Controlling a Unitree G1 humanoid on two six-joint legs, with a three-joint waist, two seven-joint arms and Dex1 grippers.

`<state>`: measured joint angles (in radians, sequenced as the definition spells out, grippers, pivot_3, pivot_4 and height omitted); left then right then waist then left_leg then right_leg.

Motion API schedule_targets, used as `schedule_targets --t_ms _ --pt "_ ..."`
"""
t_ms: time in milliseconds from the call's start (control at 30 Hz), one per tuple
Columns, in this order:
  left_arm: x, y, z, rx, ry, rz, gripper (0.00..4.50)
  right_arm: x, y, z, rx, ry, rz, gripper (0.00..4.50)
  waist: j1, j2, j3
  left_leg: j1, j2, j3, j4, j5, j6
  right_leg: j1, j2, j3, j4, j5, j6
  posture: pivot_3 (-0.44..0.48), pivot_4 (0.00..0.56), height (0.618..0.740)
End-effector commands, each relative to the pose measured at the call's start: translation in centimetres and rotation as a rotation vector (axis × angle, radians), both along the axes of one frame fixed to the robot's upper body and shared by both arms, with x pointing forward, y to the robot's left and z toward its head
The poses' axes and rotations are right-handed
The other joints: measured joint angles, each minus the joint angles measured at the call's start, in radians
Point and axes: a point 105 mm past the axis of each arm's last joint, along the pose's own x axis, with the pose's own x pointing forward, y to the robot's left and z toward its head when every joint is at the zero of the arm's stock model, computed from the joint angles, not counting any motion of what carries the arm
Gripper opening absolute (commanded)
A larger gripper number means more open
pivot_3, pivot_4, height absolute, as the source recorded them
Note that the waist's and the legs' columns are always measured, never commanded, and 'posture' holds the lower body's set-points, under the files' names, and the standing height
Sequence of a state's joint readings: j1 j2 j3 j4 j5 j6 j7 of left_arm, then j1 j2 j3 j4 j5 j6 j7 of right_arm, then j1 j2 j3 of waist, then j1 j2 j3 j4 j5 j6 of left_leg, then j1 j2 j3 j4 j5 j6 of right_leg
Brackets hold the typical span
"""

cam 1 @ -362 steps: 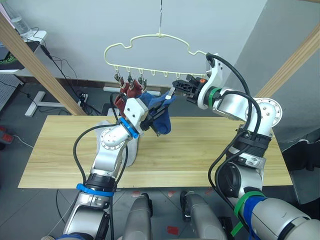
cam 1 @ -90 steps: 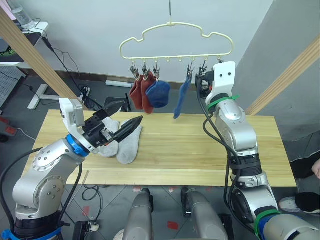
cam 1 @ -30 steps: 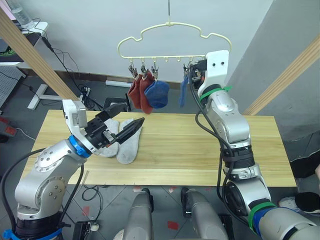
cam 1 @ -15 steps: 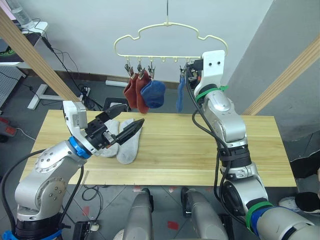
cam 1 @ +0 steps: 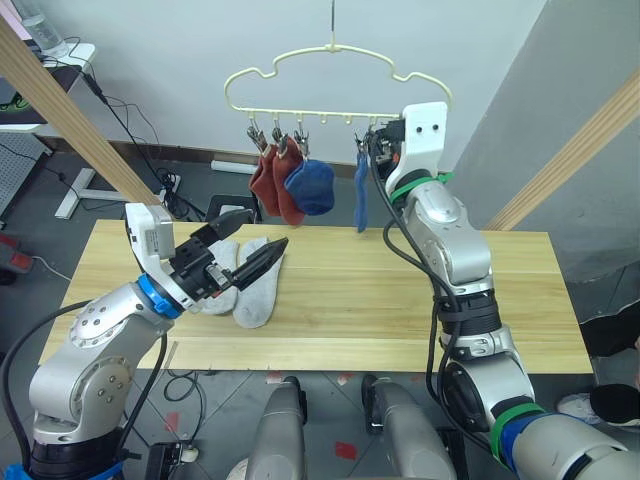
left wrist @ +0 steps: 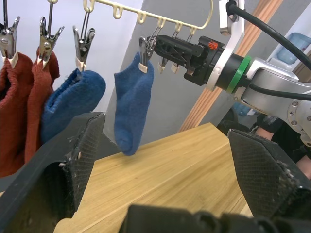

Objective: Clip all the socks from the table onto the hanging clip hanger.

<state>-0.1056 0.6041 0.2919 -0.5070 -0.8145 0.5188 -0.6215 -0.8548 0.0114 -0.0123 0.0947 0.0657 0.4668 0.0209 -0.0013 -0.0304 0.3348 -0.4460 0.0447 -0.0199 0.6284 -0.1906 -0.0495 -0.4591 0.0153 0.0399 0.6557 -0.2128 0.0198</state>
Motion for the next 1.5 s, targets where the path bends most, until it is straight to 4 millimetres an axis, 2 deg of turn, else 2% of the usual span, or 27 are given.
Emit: schedule_targets --t_ms 33,767,867,967,1067,1333,1500 --pt "-0.7 -0.6 0.8 0.005 -0.042 -0.025 4.5 -0.6 0.9 1.9 0.047 -0.061 0.057 2.04 0.0 0.0 0.0 0.0 0.0 0.0 0.0 0.0 0.0 0.0 0.0 0.0 0.0 0.0 0.0 0.117 0.339 0.74" --pt "-0.8 -0.4 0.7 0.006 -0.041 -0.02 4.5 -0.7 2.0 1.2 0.068 -0.015 0.108 2.04 0.0 0.0 0.0 0.0 0.0 0.0 0.0 0.0 0.0 0.0 0.0 0.0 0.0 0.0 0.0 0.125 0.34 0.74" --pt "-0.8 -0.4 0.7 0.006 -0.04 -0.019 4.5 -0.6 1.8 1.0 0.06 -0.01 0.1 1.49 0.0 0.0 0.0 0.0 0.0 0.0 0.0 0.0 0.0 0.0 0.0 0.0 0.0 0.0 0.0 0.125 0.342 0.74" --pt "-0.7 -0.4 0.7 0.007 -0.04 -0.019 4.5 -0.6 1.7 1.0 0.057 -0.009 0.095 0.54 0.0 0.0 0.0 0.0 0.0 0.0 0.0 0.0 0.0 0.0 0.0 0.0 0.0 0.0 0.0 0.125 0.343 0.74" --pt "-0.7 -0.4 0.7 0.007 -0.039 -0.019 4.5 -0.5 1.6 1.0 0.055 -0.009 0.091 0.05 0.0 0.0 0.0 0.0 0.0 0.0 0.0 0.0 0.0 0.0 0.0 0.0 -0.001 0.0 0.0 0.118 0.342 0.74" --pt "-0.6 -0.5 0.4 0.013 -0.03 -0.023 4.5 -0.5 0.6 1.0 0.05 -0.011 0.073 0.04 0.0 0.0 0.0 0.0 0.0 0.0 0.0 0.0 0.0 0.0 0.0 0.0 -0.001 0.0 0.0 0.106 0.344 0.74" --pt "0.5 0.9 -1.8 0.075 0.055 0.069 4.5 -0.7 -0.7 1.4 0.026 0.001 0.116 0.04 0.0 0.0 0.0 0.0 0.0 0.0 0.0 0.0 0.0 0.0 0.0 0.0 -0.001 0.0 0.0 0.099 0.346 0.74"
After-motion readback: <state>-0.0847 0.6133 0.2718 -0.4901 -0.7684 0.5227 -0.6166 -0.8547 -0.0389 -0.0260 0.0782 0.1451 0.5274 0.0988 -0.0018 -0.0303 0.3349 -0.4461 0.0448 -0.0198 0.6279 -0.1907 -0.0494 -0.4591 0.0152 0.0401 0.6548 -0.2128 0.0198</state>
